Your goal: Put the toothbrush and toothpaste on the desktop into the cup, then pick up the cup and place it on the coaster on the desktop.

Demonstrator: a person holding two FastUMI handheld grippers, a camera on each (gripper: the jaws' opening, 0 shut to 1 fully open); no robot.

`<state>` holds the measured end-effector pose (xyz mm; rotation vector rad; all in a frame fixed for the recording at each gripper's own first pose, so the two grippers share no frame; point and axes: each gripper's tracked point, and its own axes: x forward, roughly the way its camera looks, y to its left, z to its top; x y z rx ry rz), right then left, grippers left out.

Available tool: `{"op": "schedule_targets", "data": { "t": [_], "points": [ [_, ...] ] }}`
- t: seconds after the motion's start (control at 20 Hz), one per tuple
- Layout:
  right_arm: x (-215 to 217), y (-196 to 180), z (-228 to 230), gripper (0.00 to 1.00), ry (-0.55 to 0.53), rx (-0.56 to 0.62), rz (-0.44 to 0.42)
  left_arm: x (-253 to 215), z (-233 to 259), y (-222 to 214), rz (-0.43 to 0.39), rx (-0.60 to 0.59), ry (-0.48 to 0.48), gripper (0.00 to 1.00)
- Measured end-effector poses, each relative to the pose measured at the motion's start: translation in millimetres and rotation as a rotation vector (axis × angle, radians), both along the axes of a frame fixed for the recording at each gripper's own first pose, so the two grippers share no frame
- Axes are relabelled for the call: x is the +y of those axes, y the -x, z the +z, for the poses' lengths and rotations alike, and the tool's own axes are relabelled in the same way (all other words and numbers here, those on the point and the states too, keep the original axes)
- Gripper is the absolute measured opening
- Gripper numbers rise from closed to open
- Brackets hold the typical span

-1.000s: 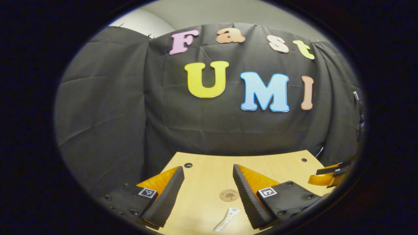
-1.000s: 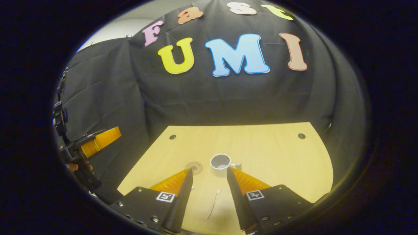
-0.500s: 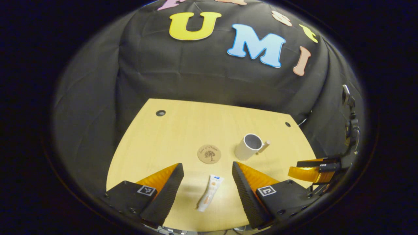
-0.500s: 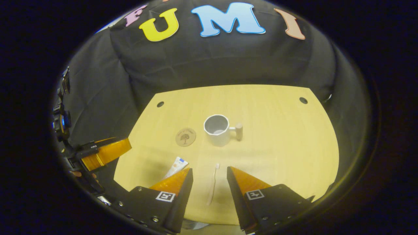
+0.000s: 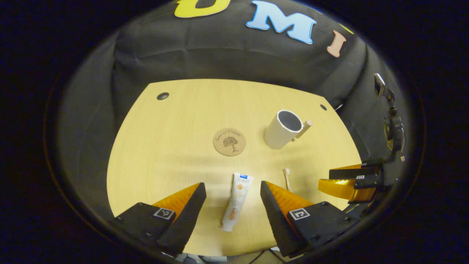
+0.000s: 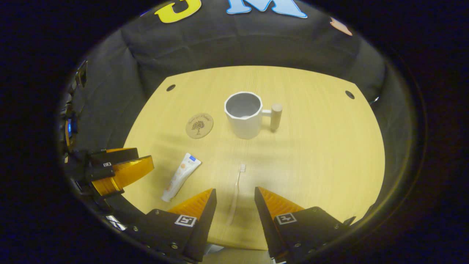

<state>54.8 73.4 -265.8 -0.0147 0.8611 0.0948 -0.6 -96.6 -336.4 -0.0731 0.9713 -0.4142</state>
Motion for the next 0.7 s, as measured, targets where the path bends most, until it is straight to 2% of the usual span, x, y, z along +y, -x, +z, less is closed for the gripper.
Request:
{"op": "schedule_targets", "data": {
  "t": [0.05, 0.2, 0.3, 0.35, 0.7],
  "points": [
    [0.0, -1.2, -7.8, 0.63, 0.005, 0.019, -0.002, -3.0, -10.1, 2.7, -0.018, 0.022, -0.003, 0.98],
    [1.7, -2.0, -34.8, 0.63, 0.007, 0.091, -0.011, -11.9, -36.3, 12.3, -0.091, 0.098, -0.02, 0.97],
    [2.8, -0.8, -48.6, 0.63, 0.003, 0.156, -0.024, -15.5, -59.9, 18.3, -0.151, 0.157, -0.064, 1.0],
    [3.7, -3.4, -55.6, 0.61, 0.001, 0.169, -0.034, -16.5, -66.4, 19.8, -0.166, 0.176, -0.077, 1.0],
    [1.3, -12.4, -75.2, 0.63, 0.026, 0.232, -0.058, -17.4, -107.2, 22.3, -0.223, 0.261, -0.165, 0.98]
  ]
}}
